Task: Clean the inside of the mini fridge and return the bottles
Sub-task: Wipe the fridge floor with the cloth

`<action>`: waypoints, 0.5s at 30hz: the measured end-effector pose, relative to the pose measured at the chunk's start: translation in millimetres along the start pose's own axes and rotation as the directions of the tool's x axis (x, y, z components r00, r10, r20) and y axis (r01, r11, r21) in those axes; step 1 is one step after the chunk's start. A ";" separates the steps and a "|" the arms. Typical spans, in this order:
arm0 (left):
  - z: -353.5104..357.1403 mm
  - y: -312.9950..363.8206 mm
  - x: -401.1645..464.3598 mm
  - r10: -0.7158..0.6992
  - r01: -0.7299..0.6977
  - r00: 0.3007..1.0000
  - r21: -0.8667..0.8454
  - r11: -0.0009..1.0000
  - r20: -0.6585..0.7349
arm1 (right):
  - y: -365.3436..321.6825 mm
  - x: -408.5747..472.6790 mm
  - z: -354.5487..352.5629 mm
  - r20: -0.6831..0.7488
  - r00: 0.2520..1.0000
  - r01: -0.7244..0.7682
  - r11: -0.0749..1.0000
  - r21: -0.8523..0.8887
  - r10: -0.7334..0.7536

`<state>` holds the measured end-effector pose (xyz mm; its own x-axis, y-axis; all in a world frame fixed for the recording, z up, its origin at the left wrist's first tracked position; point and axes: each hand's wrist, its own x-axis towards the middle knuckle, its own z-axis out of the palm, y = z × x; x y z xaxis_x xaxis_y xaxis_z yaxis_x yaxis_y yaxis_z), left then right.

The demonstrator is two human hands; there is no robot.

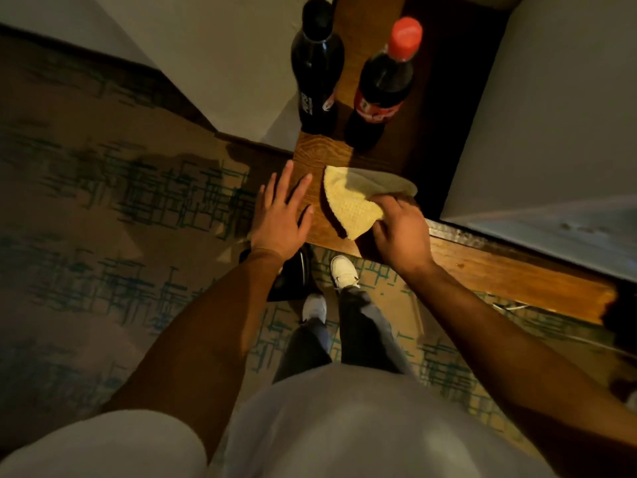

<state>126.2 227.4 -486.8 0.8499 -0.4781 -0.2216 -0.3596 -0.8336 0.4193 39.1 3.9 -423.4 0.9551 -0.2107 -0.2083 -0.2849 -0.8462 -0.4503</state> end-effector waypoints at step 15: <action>3.0 118.7 -7.3 0.281 -0.270 0.960 0.256 0.928 -0.008 | 39.0 -109.1 -69.7 -0.287 0.943 -0.090 0.960 0.267 0.168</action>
<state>76.2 131.0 -438.0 0.7177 -0.6908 -0.0874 -0.6616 -0.7157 0.2237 -70.5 -40.2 -357.8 0.8761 -0.4816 -0.0226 -0.3809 -0.6625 -0.6450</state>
